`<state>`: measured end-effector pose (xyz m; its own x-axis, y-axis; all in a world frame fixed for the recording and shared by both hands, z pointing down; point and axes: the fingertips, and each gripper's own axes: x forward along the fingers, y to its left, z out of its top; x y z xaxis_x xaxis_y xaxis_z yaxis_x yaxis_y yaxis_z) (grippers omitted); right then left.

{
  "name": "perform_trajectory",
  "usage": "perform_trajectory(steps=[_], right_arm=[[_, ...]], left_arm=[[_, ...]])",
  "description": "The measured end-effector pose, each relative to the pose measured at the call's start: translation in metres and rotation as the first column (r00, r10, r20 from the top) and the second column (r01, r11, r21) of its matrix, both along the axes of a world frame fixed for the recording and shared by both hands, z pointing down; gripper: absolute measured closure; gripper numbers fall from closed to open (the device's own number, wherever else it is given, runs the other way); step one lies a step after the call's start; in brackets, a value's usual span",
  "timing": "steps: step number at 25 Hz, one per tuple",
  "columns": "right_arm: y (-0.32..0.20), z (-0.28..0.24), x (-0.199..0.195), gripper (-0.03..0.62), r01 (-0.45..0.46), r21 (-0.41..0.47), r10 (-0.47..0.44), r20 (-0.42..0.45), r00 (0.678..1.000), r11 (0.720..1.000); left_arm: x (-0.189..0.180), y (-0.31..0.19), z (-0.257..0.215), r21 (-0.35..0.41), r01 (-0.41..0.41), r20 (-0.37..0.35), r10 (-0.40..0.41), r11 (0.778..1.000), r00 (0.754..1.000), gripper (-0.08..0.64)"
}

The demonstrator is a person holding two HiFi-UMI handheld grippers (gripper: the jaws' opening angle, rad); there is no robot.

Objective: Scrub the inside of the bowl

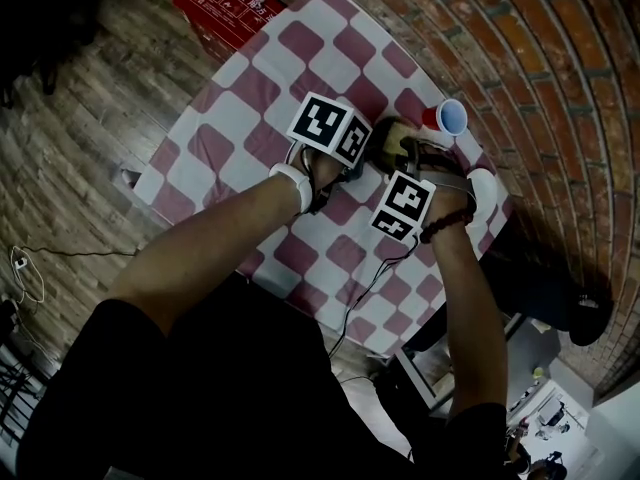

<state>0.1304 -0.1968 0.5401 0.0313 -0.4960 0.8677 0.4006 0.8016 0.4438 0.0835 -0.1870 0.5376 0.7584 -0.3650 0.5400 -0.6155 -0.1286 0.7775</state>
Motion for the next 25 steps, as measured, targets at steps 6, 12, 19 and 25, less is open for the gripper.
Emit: perform_trajectory(steps=[6,12,19,25], right_arm=[[0.021,0.013,-0.006,0.482,-0.236,-0.247,0.267,0.096,0.959,0.940],[0.016,-0.001,-0.020,0.482,-0.548,-0.655,0.819,0.203,0.536,0.521],[0.017,-0.015,-0.018,0.482,-0.508,-0.616,0.778,0.310,0.546,0.602],[0.002,-0.035,-0.016,0.482,-0.467,-0.438,0.636,0.435,0.638,0.768]], left_arm=[[-0.001,-0.010,-0.005,0.014,0.019,-0.005,-0.019,1.000,1.000,0.500],[-0.007,-0.007,-0.002,-0.001,0.041,-0.020,-0.041,0.999,0.999,0.500],[-0.007,-0.010,-0.014,0.025,0.049,-0.074,-0.047,0.998,0.996,0.499],[-0.015,-0.017,-0.025,0.081,0.081,-0.058,-0.076,0.993,0.995,0.499]])
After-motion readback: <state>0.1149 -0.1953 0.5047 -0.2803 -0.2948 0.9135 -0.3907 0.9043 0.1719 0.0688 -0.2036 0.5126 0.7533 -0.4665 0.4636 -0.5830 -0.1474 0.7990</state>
